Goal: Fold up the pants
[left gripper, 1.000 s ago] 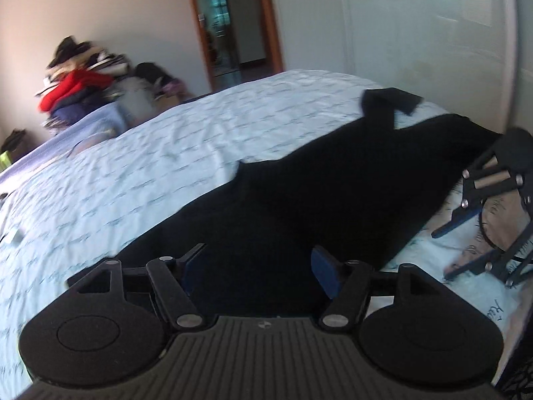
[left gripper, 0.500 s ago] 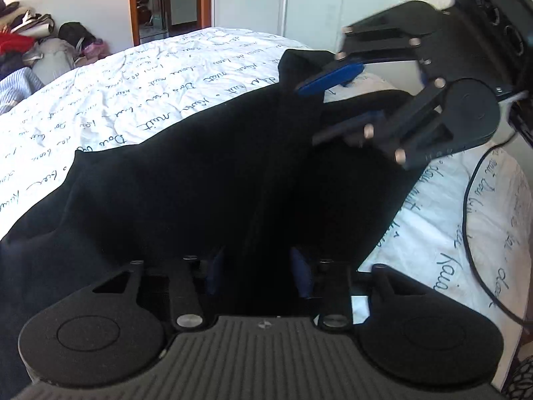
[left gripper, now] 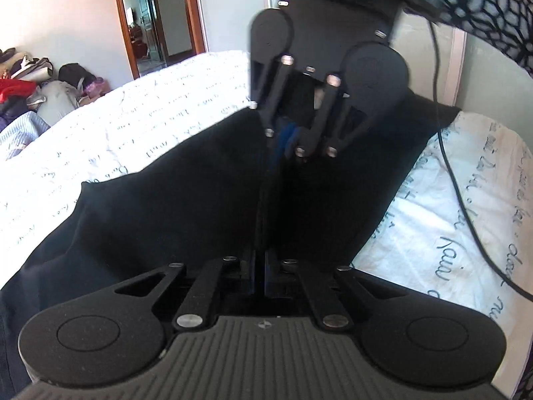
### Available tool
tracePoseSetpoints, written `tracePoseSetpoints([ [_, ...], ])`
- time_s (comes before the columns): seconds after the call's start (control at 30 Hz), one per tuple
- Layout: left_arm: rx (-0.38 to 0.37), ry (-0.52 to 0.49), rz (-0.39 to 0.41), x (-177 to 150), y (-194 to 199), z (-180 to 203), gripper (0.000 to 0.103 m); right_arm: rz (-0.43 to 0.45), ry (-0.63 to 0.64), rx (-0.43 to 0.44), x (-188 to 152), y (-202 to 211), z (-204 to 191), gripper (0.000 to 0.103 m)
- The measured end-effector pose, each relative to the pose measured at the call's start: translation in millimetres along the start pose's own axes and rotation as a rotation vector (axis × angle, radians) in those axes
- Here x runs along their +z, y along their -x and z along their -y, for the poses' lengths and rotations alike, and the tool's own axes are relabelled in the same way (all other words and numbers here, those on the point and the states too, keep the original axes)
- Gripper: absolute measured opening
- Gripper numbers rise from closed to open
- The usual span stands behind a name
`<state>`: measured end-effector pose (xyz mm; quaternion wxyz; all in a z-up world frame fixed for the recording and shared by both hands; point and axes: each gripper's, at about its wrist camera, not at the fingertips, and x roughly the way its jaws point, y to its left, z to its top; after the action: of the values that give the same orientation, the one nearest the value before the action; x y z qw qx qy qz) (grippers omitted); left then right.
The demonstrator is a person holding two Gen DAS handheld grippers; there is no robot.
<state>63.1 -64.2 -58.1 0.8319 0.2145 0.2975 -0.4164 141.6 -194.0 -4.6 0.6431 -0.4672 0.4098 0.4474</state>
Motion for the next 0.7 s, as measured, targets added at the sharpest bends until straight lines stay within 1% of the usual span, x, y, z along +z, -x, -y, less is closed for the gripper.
tracePoseSetpoints([
  [0.1,-0.015,0.001,0.015,0,8,3,0.003,0.022,-0.017,-0.073,-6,13,-27,0.006],
  [0.17,-0.027,-0.013,0.015,-2,14,8,0.003,0.053,-0.042,-0.116,-12,22,-51,0.006],
  [0.3,-0.040,-0.046,-0.015,-9,21,18,0.003,0.128,-0.122,-0.182,-22,34,-92,0.006],
  [0.33,-0.040,-0.052,-0.022,-10,22,21,0.003,0.130,-0.141,-0.183,-23,34,-100,0.006],
  [0.4,-0.037,-0.071,-0.033,-13,24,25,0.003,0.136,-0.137,-0.216,-24,31,-119,0.006],
  [0.47,-0.029,-0.086,-0.048,-15,23,29,0.005,0.150,-0.194,-0.271,-27,26,-125,0.008],
  [0.5,-0.041,-0.077,-0.058,-15,22,28,0.008,0.169,-0.230,-0.285,-31,26,-128,0.009],
  [0.53,-0.041,-0.067,-0.066,-14,23,26,0.020,0.192,-0.262,-0.297,-36,29,-130,0.010],
  [0.57,-0.032,-0.054,-0.069,-12,24,25,0.022,0.222,-0.304,-0.299,-45,37,-133,0.012],
  [0.6,-0.034,-0.046,-0.070,-11,26,25,0.022,0.263,-0.357,-0.286,-51,43,-134,0.016],
  [0.63,-0.047,-0.040,-0.065,-10,33,23,0.023,0.317,-0.420,-0.278,-62,55,-134,0.022],
  [0.67,-0.051,-0.037,-0.054,-8,36,24,0.026,0.382,-0.504,-0.299,-74,61,-134,0.026],
  [0.7,-0.059,-0.042,-0.041,-6,40,27,0.028,0.438,-0.600,-0.340,-89,68,-131,0.035],
])
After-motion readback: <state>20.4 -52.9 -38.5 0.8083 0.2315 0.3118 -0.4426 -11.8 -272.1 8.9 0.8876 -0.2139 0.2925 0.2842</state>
